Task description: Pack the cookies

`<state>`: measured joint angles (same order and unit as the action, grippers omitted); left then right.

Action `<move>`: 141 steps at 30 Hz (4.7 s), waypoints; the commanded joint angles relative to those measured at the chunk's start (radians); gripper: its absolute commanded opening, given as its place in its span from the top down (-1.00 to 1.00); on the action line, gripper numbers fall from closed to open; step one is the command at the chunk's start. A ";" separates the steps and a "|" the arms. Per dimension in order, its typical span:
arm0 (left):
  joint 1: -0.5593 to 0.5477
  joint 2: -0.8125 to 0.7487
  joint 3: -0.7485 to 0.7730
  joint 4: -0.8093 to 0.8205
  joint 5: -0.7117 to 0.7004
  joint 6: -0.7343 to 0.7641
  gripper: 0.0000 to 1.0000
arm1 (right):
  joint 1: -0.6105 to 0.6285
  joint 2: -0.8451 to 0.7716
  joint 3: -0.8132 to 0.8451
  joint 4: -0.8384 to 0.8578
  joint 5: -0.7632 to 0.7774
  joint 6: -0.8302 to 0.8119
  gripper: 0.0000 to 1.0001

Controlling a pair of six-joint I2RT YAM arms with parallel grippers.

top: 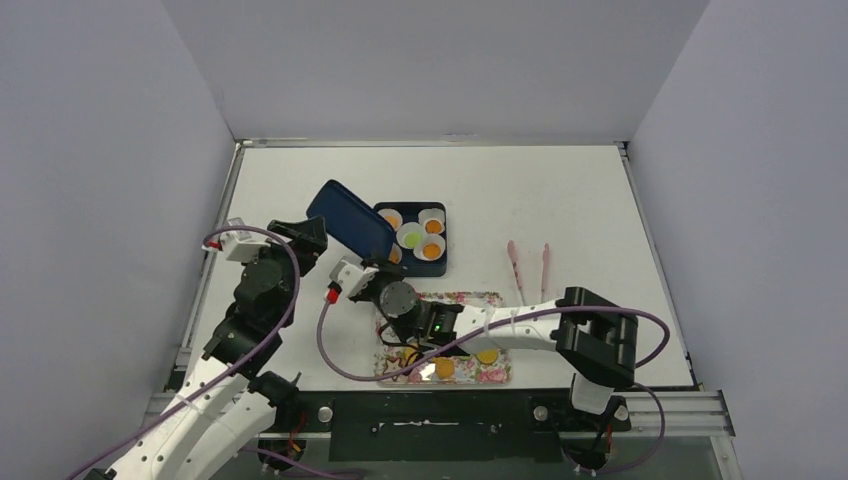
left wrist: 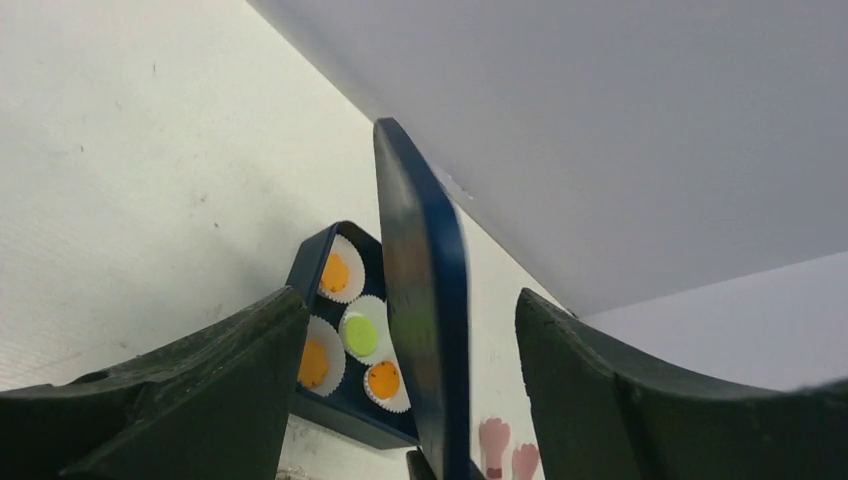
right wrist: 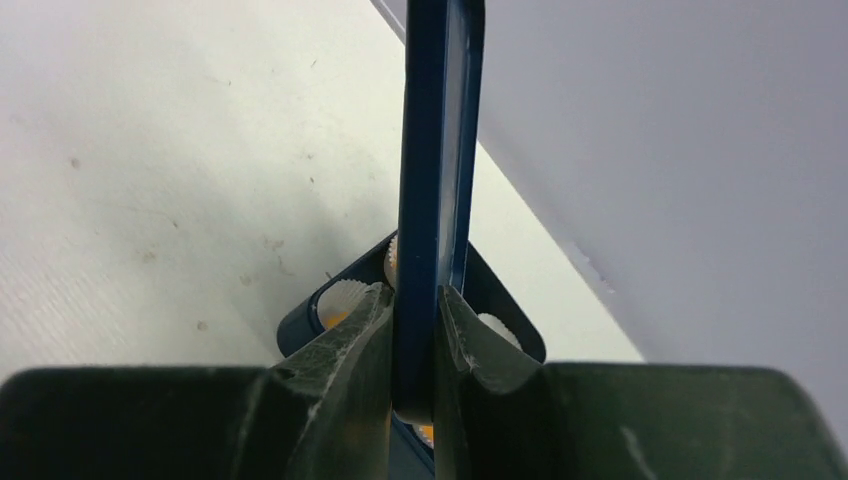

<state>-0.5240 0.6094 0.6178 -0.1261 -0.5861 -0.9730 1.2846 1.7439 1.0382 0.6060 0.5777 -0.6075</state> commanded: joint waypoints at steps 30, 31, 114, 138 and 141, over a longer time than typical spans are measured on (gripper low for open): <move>0.228 0.311 -0.063 0.445 0.343 0.177 -0.80 | -0.567 -0.129 -0.216 0.315 -0.729 1.765 1.00; 0.228 0.325 -0.063 0.450 0.352 0.176 -0.79 | -0.574 -0.117 -0.218 0.325 -0.740 1.785 1.00; 0.134 0.984 0.181 0.439 0.638 0.269 -0.24 | -0.718 -0.209 -0.264 -0.227 -0.692 1.386 -0.60; 0.088 0.997 0.199 0.428 0.613 0.261 -0.25 | -0.808 0.051 -0.497 0.433 -1.044 1.706 -0.08; 0.088 1.000 0.200 0.425 0.609 0.260 -0.25 | -0.822 0.095 -0.522 0.536 -1.056 1.764 0.16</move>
<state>-0.4171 1.6020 0.7712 0.2760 -0.0006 -0.7139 0.4652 1.7920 0.5442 0.8898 -0.3996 1.0550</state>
